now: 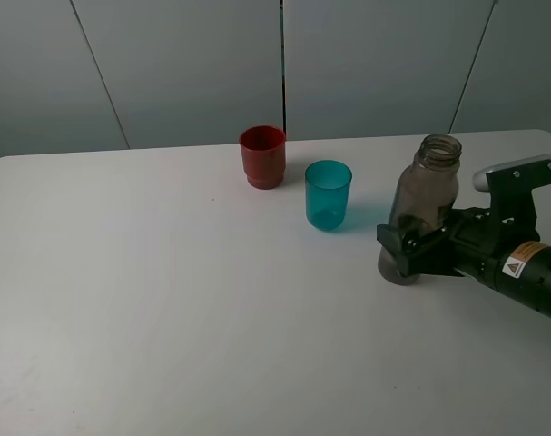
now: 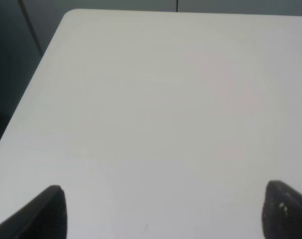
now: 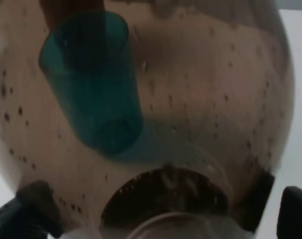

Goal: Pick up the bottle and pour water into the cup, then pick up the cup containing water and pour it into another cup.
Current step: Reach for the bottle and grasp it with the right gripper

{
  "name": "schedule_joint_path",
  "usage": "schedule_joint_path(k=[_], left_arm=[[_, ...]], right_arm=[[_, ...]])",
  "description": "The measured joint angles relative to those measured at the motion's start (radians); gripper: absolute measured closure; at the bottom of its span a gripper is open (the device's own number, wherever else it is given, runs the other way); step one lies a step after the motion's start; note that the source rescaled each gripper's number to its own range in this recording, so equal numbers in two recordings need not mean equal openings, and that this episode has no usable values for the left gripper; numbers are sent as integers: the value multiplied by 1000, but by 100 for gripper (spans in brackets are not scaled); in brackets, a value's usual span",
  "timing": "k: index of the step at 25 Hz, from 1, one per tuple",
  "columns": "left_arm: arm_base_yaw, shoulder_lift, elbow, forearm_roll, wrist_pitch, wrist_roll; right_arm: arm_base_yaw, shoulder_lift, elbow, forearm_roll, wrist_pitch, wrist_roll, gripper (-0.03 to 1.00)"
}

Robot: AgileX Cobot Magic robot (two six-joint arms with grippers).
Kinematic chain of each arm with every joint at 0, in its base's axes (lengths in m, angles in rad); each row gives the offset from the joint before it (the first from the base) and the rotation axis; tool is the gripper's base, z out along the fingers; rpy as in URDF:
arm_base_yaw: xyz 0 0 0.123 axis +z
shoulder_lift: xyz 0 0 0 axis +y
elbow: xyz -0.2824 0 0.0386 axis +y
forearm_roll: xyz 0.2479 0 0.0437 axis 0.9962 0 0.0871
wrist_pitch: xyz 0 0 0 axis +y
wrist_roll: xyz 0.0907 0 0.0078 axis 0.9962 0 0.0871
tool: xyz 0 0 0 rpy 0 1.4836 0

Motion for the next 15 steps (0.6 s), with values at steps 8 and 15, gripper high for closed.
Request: schedule_joint_path(k=[8, 15], left_arm=[[0, 0, 0, 0, 0, 0], [0, 0, 0, 0, 0, 0]], right_arm=[[0, 63, -30, -19, -19, 27, -3], [0, 79, -33, -19, -54, 40, -3]])
